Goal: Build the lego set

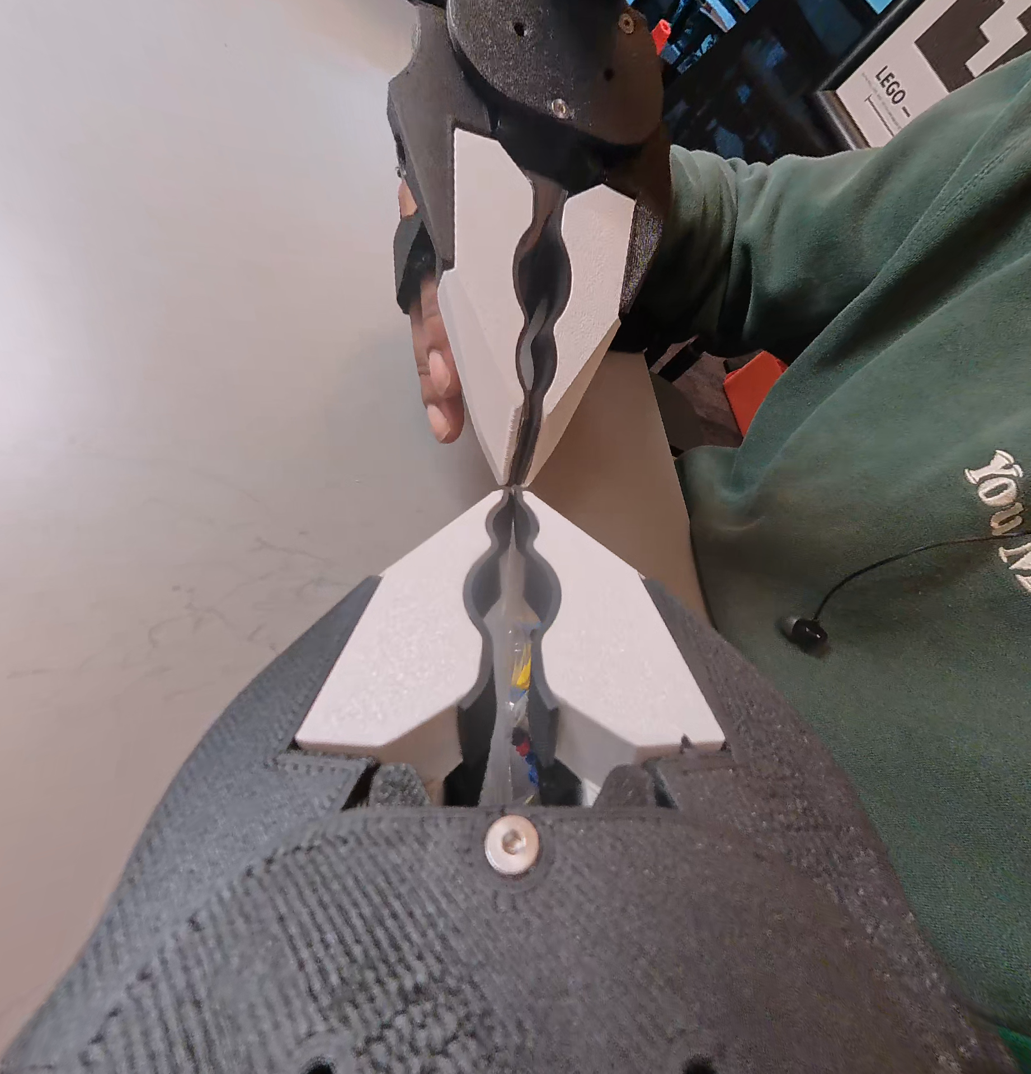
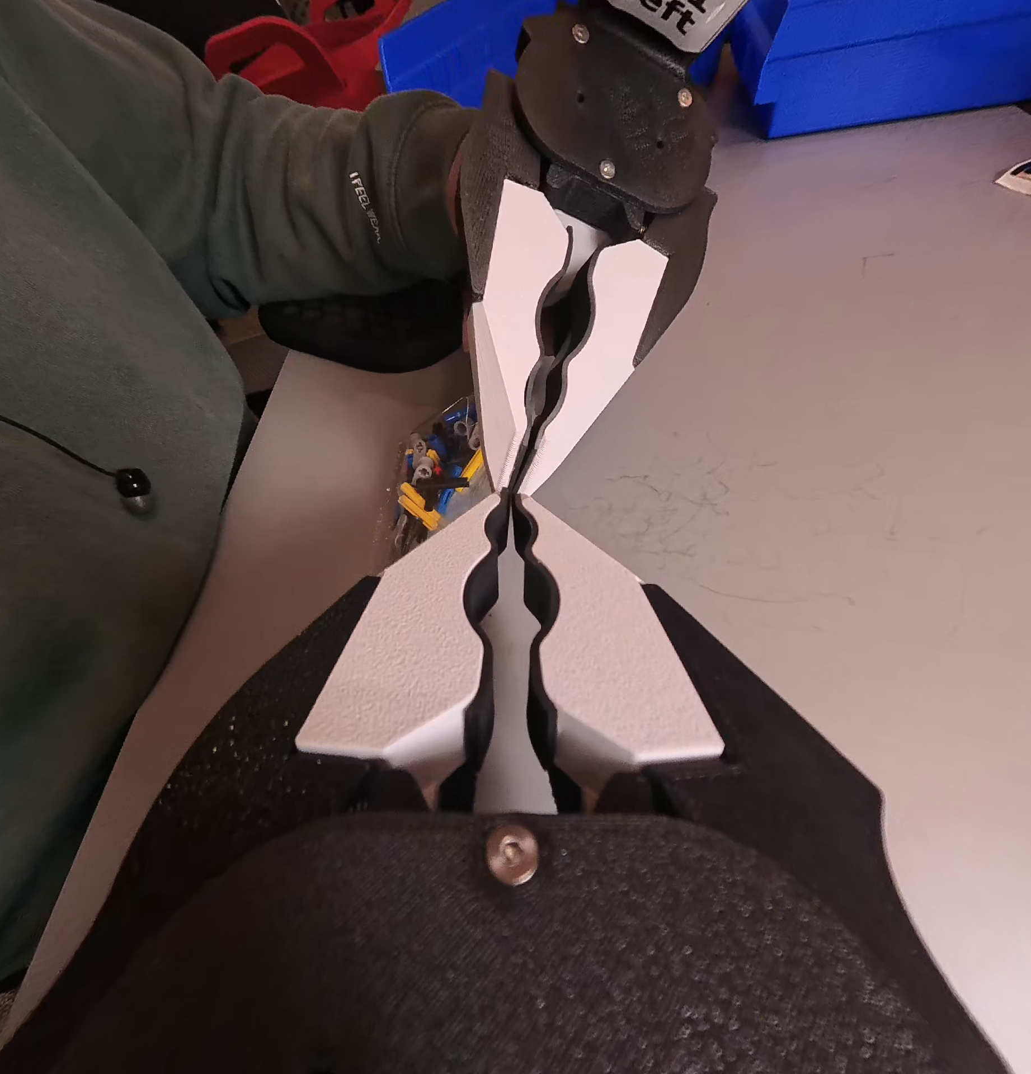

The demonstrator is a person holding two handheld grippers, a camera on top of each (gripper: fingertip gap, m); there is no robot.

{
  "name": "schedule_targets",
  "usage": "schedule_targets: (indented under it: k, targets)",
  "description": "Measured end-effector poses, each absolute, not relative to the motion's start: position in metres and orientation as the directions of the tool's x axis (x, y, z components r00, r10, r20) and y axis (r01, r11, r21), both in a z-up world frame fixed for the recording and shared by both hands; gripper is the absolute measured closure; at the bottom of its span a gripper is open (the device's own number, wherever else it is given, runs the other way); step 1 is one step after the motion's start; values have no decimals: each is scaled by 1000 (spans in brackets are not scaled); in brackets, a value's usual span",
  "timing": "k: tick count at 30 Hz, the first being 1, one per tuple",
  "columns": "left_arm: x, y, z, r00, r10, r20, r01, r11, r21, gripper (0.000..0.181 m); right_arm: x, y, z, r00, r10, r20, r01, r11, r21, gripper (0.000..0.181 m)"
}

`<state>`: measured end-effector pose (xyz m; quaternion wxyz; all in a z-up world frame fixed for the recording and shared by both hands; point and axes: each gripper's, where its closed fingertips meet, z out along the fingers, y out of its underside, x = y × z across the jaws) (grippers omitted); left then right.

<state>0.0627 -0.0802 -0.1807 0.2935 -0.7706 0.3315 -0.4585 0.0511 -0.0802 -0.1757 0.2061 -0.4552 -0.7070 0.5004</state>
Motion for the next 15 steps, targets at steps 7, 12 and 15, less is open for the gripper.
schedule_targets:
  k: [7,12,15]
  targets:
    - [63,-80,-181,359,-781,511,-244,-607,-756,181,53,-81,-179,-508,845,-166,449,95,-889,180]
    - [63,-81,-182,357,-784,508,-247,-604,-758,181,54,-82,-180,-510,842,-176,459,93,-884,181]
    - [62,-79,-180,363,-782,506,-231,-602,-765,181,53,-80,-179,-503,847,-174,451,85,-888,181]
